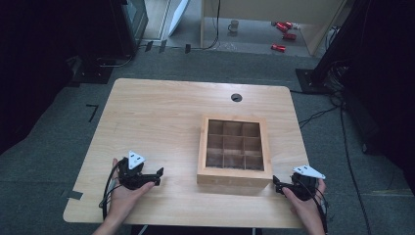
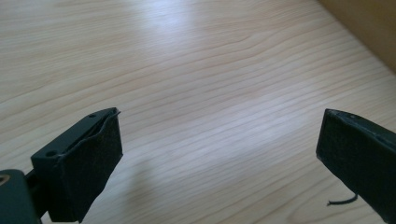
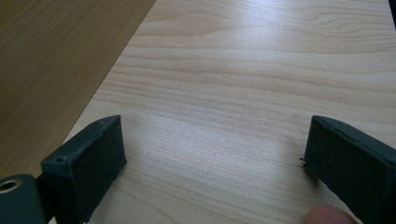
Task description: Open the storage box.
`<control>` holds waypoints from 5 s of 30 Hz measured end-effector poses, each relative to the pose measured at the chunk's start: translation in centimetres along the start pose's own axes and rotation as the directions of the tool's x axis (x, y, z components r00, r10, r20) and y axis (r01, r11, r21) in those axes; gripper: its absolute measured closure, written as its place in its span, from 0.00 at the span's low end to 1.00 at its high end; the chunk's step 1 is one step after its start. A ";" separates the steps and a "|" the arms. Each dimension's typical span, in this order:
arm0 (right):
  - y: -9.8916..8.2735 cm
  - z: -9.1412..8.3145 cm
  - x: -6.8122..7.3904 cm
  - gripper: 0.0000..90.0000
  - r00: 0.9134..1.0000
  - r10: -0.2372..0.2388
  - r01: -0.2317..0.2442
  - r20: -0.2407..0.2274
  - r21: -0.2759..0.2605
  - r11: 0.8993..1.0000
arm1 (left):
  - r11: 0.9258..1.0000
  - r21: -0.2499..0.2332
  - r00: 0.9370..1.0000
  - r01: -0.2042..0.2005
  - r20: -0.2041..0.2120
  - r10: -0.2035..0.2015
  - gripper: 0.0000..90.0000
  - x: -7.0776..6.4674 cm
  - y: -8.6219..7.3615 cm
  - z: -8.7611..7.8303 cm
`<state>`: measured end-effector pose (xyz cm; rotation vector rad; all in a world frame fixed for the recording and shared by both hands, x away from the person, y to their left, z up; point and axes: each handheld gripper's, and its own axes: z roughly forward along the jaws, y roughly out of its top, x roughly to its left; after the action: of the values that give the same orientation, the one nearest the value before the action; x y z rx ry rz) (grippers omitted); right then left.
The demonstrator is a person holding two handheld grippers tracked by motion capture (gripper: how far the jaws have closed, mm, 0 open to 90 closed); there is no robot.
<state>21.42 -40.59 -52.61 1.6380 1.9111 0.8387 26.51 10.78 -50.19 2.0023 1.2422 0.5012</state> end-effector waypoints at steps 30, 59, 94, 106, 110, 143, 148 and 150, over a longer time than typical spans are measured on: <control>-0.1 -2.3 0.4 0.14 1.000 0.005 -0.005 0.000 -0.087 0.996 | 0.987 -0.049 0.942 -0.154 0.294 0.161 0.16 -9.4 2.1 0.9; -0.3 -2.3 0.6 0.16 1.000 -0.018 0.016 -0.019 -0.106 0.994 | 0.991 -0.079 0.863 -0.110 0.488 0.134 0.83 -8.8 3.1 -0.2; 1.9 -6.1 5.4 0.22 0.966 -0.240 0.187 -0.101 -0.372 0.909 | 0.989 -0.108 0.876 -0.099 0.461 0.138 0.81 -8.8 5.3 -1.4; 1.7 -5.7 6.7 0.37 0.946 -0.321 0.267 -0.048 -0.443 0.856 | 0.992 -0.103 0.867 -0.069 0.485 0.111 0.77 -8.4 5.6 -1.5; 1.8 -5.5 7.0 0.38 0.937 -0.348 0.298 -0.034 -0.444 0.845 | 0.990 -0.132 0.868 -0.052 0.483 0.111 0.75 -7.9 5.7 -1.9; 5.9 -7.1 6.3 0.47 0.905 -0.422 0.348 -0.043 -0.493 0.797 | 0.995 0.067 0.994 0.072 0.078 -0.077 0.17 5.6 -2.5 -1.7; 7.0 -7.5 5.8 0.52 0.897 -0.440 0.362 -0.047 -0.496 0.789 | 0.997 0.053 0.999 0.048 0.009 -0.049 0.16 6.5 -3.2 -2.2; 7.5 -7.6 5.7 0.55 0.893 -0.449 0.373 -0.039 -0.493 0.786 | 0.998 0.052 0.999 0.043 -0.004 -0.043 0.15 6.8 -3.5 -2.4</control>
<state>20.22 -35.35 -41.78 0.8380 1.8656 1.1520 25.94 18.64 -51.45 2.0143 1.3103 0.4553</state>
